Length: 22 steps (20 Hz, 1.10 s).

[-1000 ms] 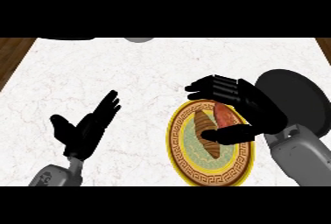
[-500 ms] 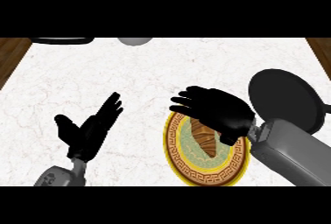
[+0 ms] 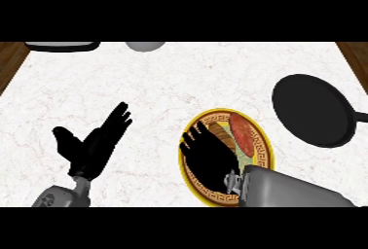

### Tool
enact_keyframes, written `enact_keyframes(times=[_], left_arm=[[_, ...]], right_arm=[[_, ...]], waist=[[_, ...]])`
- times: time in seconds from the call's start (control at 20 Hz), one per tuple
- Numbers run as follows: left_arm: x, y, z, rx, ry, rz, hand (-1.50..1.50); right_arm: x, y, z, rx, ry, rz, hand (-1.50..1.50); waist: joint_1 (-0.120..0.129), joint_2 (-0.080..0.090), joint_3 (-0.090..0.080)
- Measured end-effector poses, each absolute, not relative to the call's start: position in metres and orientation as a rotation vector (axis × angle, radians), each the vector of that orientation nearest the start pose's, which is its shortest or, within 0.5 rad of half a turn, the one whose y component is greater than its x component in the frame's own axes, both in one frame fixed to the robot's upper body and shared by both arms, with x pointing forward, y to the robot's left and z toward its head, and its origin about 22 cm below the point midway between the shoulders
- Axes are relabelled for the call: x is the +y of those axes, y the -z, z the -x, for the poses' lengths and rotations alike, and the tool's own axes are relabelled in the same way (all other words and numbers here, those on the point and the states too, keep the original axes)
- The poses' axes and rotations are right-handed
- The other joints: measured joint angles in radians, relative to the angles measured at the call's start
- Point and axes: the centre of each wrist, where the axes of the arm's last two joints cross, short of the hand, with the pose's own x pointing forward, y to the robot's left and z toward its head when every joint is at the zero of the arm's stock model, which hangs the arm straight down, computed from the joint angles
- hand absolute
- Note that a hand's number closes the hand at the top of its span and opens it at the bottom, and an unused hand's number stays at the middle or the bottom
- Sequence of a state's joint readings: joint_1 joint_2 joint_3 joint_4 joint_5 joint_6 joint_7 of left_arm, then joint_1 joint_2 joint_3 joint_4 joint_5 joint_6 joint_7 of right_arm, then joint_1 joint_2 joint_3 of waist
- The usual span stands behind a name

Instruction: Pick the croissant from the plate and place it in the pan

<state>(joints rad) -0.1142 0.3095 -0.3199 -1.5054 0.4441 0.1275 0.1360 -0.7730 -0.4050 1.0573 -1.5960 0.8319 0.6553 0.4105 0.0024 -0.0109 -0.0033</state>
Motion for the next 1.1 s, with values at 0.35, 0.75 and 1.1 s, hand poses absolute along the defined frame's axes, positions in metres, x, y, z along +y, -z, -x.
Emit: enact_keyframes(times=[0.35,0.75,1.1], left_arm=[[0.22,-0.012,-0.254,-1.355,0.097,0.23,0.0],[0.223,-0.019,-0.252,-1.359,0.085,0.23,0.0],[0.218,-0.016,-0.251,-1.36,0.08,0.227,0.0]], right_arm=[[-0.032,-0.072,-0.222,1.201,3.169,-1.206,-1.5],[-0.033,-0.051,-0.215,1.138,3.103,-1.362,-1.5],[-0.049,-0.049,-0.225,1.085,3.017,-1.493,-1.5]], waist=[[-0.001,0.007,0.002],[0.001,0.01,0.003],[0.0,0.01,0.003]])
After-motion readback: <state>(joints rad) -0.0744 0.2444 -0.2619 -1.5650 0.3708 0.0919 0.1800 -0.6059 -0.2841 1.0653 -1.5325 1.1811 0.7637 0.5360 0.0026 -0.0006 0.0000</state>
